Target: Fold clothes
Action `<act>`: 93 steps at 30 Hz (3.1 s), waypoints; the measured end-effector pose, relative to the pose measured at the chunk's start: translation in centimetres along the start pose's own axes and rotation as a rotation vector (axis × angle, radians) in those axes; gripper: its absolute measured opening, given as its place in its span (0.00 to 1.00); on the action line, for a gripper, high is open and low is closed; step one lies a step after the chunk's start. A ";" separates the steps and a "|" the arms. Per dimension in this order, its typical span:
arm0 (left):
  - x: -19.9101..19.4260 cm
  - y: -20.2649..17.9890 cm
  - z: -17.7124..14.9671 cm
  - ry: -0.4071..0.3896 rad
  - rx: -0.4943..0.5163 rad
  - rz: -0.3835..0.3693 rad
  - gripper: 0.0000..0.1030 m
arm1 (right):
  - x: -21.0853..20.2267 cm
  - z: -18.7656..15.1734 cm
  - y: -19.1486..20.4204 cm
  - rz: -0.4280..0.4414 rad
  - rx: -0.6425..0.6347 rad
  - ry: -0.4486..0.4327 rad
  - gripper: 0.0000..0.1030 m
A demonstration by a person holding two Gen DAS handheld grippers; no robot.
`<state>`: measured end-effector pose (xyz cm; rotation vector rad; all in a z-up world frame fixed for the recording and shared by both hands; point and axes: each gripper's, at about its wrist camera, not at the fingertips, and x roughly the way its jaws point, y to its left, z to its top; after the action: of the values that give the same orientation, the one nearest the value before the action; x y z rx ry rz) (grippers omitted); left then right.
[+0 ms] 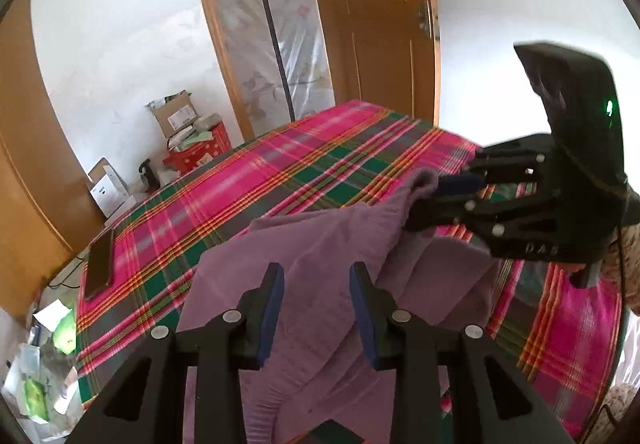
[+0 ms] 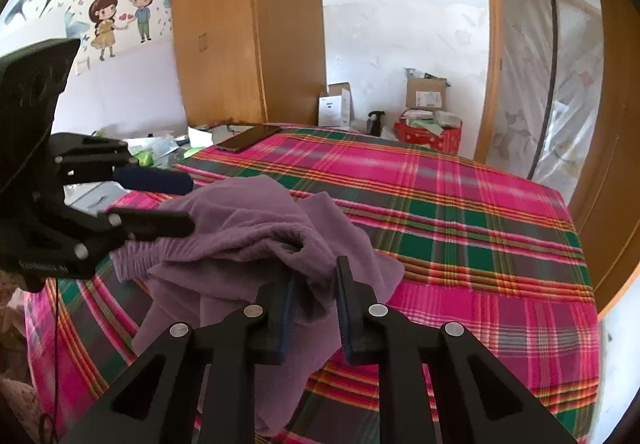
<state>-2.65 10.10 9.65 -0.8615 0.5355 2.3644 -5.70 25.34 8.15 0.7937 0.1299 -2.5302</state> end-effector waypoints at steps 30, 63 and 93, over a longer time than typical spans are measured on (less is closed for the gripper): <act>2.1 2.9 1.9 -0.052 -0.112 -0.016 0.09 | 0.2 1.9 0.9 0.095 0.077 -0.021 0.16; -2.1 22.0 -3.8 -0.086 -0.639 0.337 0.09 | 0.8 -2.3 5.0 -0.005 -0.138 0.133 0.49; -1.2 26.4 -7.6 -0.065 -0.799 0.367 0.09 | 1.3 3.0 3.1 -0.212 -0.021 -0.010 0.14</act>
<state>-14.84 -14.52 9.60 -1.0697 -0.3579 2.9768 -6.72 21.39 10.11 0.7958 0.2483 -2.7264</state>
